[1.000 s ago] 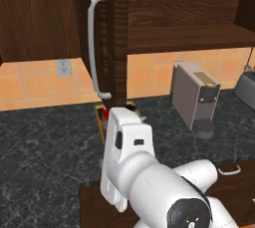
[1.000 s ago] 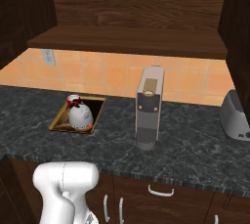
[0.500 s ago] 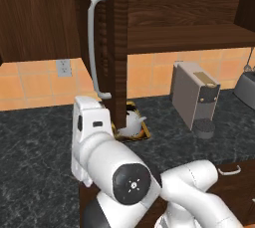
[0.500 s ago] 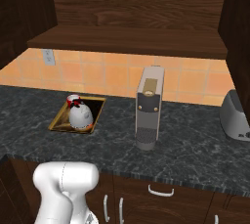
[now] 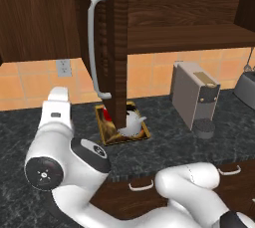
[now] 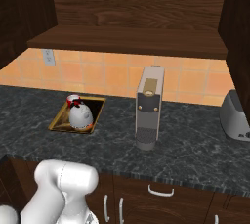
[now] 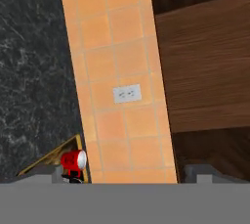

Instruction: Pick the kettle from the counter and place it on the tray. Then pick the mug from the cabinet and place it on the tray. Then close the cabinet doors.

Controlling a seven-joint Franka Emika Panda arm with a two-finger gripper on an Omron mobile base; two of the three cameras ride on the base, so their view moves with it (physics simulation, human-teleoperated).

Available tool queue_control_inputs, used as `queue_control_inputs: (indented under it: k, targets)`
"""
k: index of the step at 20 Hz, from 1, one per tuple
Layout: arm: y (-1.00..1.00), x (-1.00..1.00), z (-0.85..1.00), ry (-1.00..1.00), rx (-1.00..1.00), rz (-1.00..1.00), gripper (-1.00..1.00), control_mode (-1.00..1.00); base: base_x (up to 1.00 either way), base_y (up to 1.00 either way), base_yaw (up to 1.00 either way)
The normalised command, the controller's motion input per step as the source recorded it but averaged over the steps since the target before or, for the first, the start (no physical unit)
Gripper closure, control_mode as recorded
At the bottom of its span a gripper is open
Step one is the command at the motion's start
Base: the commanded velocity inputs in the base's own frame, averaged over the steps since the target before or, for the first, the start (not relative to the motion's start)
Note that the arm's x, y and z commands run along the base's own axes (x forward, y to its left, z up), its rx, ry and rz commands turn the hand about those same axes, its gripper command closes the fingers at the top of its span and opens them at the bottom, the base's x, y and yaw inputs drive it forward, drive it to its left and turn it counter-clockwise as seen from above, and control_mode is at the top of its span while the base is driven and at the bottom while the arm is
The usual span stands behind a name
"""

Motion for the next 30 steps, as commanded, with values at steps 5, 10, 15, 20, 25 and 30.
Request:
queue_control_inputs:
  k: [5, 10, 15, 20, 25, 30]
  targets:
    - [-0.03, 0.54, 0.0, 0.0, -0.03, -0.26, -1.0, -1.0, 0.0, 0.0, 0.0]
    - [-0.41, 0.22, 0.0, 0.0, 0.0, -0.06, -1.0, -1.0, 0.0, 0.0, 0.0]
    - [-0.69, 0.07, 0.0, -0.01, 0.0, 0.0, -1.0, -1.0, 0.0, 0.0, 0.0]
    - [-0.82, 0.17, 0.02, -0.07, 0.05, 0.0, -1.0, -1.0, 0.0, 0.0, 0.0]
    - [-0.87, 0.29, 0.14, -0.09, 0.1, 0.0, -1.0, -1.0, 0.0, 0.0, 0.0]
    - [-0.84, 0.46, 0.2, -0.06, 0.12, 0.01, -1.0, -1.0, 0.0, 0.0, 0.0]
